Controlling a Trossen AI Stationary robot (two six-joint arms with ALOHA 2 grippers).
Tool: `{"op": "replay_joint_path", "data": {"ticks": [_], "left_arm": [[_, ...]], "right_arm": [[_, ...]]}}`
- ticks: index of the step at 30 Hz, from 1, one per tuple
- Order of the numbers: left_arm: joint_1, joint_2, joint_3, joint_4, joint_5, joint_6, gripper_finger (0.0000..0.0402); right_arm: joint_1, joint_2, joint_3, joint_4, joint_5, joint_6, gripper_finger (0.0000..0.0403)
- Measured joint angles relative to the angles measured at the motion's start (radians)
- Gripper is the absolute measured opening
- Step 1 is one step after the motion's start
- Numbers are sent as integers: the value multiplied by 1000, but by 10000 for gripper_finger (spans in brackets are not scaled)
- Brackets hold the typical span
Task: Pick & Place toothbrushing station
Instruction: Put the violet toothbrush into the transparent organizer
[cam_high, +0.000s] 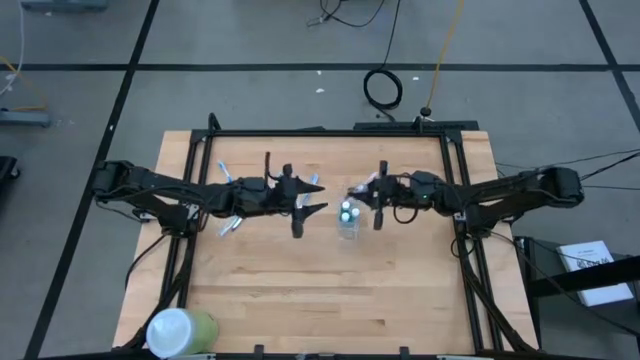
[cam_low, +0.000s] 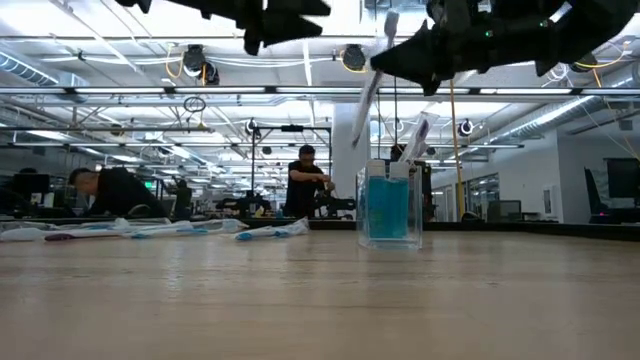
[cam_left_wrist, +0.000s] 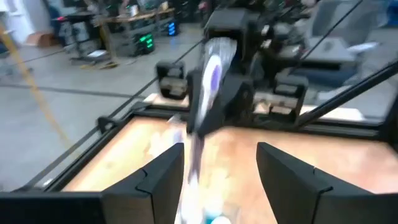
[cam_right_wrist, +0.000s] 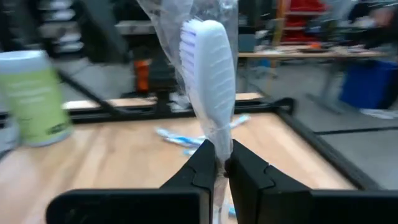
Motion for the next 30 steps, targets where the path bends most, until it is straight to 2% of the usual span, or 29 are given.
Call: {"op": "replay_joint_path", "data": {"ticks": [4, 12, 30], "left_arm": [[7, 13, -10, -5, -37, -2, 198], [38, 57, -19, -7, -39, -27, 182], [64, 92, -18, -6, -38, -72, 182]], "right_arm": [[-29, -39, -63, 5, 84, 21, 17], [-95, 0, -98, 11, 80, 96, 17], [-96, 194, -98, 112, 53, 171, 18]]}}
